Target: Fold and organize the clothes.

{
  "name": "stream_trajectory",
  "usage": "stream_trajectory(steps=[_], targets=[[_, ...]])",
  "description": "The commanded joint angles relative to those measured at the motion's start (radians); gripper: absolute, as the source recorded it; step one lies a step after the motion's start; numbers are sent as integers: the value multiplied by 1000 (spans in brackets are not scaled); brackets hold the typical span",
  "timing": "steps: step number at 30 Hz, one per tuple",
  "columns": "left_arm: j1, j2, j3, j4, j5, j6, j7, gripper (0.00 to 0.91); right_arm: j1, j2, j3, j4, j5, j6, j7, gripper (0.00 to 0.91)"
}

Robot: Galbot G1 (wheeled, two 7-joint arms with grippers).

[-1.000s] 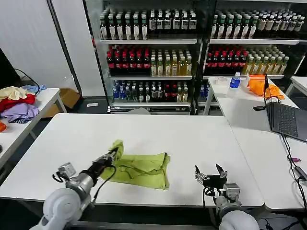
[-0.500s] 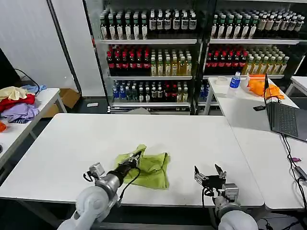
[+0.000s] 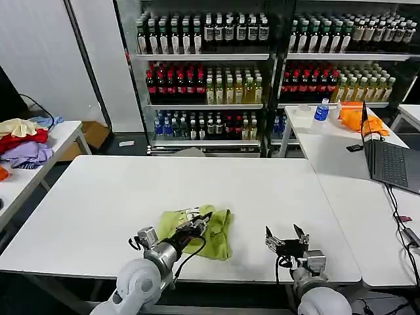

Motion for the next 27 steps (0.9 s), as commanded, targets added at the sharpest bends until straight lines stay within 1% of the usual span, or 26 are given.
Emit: stream_trajectory(steps=[1, 3, 4, 6, 8, 11, 13, 16, 21, 27], targets=[[32, 27, -20, -90, -3, 0, 31, 907, 1, 4, -4, 3, -2, -2, 0, 907], [50, 42, -49, -118, -17, 1, 29, 907, -2, 5, -5, 3, -2, -2, 0, 907], [60, 69, -72, -129, -26, 6, 26, 907, -5, 6, -4, 4, -4, -1, -1, 907], [70, 93, -102, -132, -24, 6, 17, 907, -7, 9, -2, 5, -4, 0, -1, 907], [76, 116, -147, -107, -26, 7, 4, 907, -11, 12, -1, 6, -5, 1, -2, 907], [73, 164, -203, -34, 39, 5, -2, 907, -13, 14, 1, 8, -6, 2, -3, 907], [69, 190, -218, 13, 46, 15, -1, 907, -13, 15, 2, 9, -6, 2, -4, 907], [58, 211, -217, 75, 42, 30, 2, 907, -12, 14, 3, 7, -5, 2, -4, 907], [56, 209, -205, 129, -39, 73, 13, 907, -15, 13, 8, 12, -5, 2, -5, 907], [40, 177, -168, 164, -62, 104, 41, 907, -23, 10, 19, 11, -4, 3, -5, 907]])
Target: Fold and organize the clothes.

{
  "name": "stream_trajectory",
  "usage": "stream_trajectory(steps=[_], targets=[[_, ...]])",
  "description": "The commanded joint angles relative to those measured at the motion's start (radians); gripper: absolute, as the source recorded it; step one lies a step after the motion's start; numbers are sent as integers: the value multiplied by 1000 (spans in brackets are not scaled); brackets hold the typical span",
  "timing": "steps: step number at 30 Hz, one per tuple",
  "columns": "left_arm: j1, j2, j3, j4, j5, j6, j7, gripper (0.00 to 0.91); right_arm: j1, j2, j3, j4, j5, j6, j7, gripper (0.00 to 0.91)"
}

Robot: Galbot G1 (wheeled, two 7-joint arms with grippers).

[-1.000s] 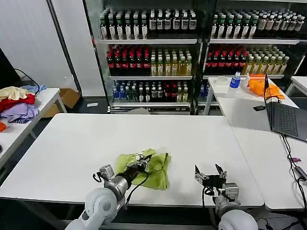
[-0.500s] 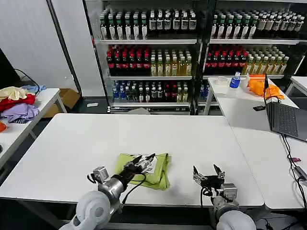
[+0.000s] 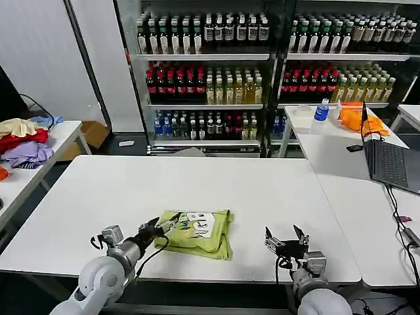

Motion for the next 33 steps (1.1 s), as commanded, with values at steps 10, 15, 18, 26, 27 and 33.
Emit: stream_trajectory(steps=[10, 15, 18, 26, 27, 33], targets=[[-42, -18, 16, 123, -112, 79, 57, 907, -11, -6, 18, 9, 3, 0, 0, 907], [-47, -25, 9, 140, -155, 76, 77, 574, -19, -5, 21, 13, 3, 0, 0, 907], [-47, -28, -1, 167, -182, 69, 81, 171, -25, -3, 22, 17, 3, 0, 1, 907], [-30, -38, -32, 172, -256, 61, 85, 40, -39, -1, 26, 28, 2, 0, 1, 907], [-29, -40, -35, 172, -266, 61, 85, 30, -40, 0, 26, 29, 2, 0, 2, 907], [-19, -53, -50, 164, -310, 61, 89, 30, -48, 0, 28, 37, 2, -1, 2, 907]])
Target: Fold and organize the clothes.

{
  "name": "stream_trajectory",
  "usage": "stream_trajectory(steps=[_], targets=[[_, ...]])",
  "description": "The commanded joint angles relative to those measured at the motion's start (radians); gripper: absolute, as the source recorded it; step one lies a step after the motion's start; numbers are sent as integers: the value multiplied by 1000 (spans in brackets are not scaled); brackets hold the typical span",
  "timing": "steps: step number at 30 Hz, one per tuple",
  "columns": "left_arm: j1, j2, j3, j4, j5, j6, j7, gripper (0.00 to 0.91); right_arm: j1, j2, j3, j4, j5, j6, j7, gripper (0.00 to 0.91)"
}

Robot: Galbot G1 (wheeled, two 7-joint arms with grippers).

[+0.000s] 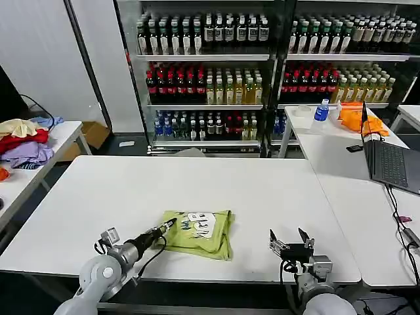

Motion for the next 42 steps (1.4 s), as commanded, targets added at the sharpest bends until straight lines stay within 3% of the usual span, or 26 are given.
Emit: stream_trajectory(steps=[1, 10, 14, 17, 23, 25, 27, 30, 32, 37, 38, 42], targets=[[8, -15, -22, 13, -102, 6, 8, 20, -8, -1, 3, 5, 0, 0, 0, 907], [21, -26, -121, -24, -172, 8, -2, 20, -14, -5, 12, 16, 2, 0, 0, 907], [20, 42, -240, -39, -198, 15, -14, 20, -10, -5, 16, 15, 8, 1, -1, 907], [8, 157, -335, -25, -192, 31, -13, 20, 0, -9, 19, 14, 19, 1, -1, 907], [-42, 502, -510, 48, -43, 74, 47, 20, 41, -13, 18, 13, 52, -1, 2, 907], [-50, 567, -495, 18, 18, 73, 52, 20, 50, -9, 17, 11, 55, -2, 3, 907], [-24, 581, -473, -55, 115, 73, 60, 20, 55, -3, 11, 12, 55, -3, 4, 907], [20, 537, -374, -182, 351, 46, 56, 20, 55, 3, 4, 11, 53, -4, 4, 907], [43, 476, -236, -242, 522, 9, 39, 20, 49, 4, 4, 10, 49, -4, 4, 907], [7, 269, 94, -243, 935, -37, -51, 20, 22, -2, 18, 10, 36, -4, 4, 907], [-4, 203, 144, -237, 970, -28, -61, 20, 16, -2, 21, 8, 27, -3, 4, 907], [-81, 88, 267, -239, 1097, 5, -103, 20, -5, 7, 44, 13, 8, -4, 5, 907]])
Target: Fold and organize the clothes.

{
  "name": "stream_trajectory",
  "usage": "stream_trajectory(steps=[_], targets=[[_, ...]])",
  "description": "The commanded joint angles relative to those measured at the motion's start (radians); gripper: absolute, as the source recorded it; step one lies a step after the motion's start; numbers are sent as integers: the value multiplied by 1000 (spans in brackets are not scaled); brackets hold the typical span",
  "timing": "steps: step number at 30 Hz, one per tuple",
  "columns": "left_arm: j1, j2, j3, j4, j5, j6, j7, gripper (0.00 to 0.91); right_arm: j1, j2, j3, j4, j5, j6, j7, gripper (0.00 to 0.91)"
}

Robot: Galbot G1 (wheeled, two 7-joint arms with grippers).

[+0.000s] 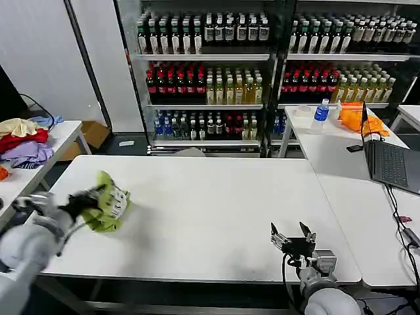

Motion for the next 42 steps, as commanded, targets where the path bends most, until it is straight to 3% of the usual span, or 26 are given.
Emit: stream_trajectory(steps=[1, 12, 21, 24, 26, 37, 40, 42], targets=[[-113, -272, 481, -100, 688, 5, -112, 20, -34, 13, 31, 9, -26, -3, 2, 907], [-350, -538, 776, 119, 587, 54, -194, 20, -87, 51, 57, 19, -67, -1, 0, 907], [-420, -678, 815, 329, 562, 27, -220, 30, -89, 42, 74, 25, -64, -2, -1, 907], [-439, -713, 809, 364, 564, 17, -228, 141, -87, 37, 77, 26, -61, -2, -2, 907], [-451, -731, 804, 388, 563, -7, -231, 907, -86, 32, 80, 26, -60, -2, -4, 907], [-516, -914, 758, 526, 464, -341, -266, 907, -89, 2, 86, 40, -55, -2, -9, 907], [-495, -916, 733, 475, 461, -378, -281, 907, -88, -8, 91, 54, -54, 2, -16, 907], [-474, -865, 716, 412, 473, -376, -281, 907, -89, -13, 93, 61, -56, 29, -22, 907]])
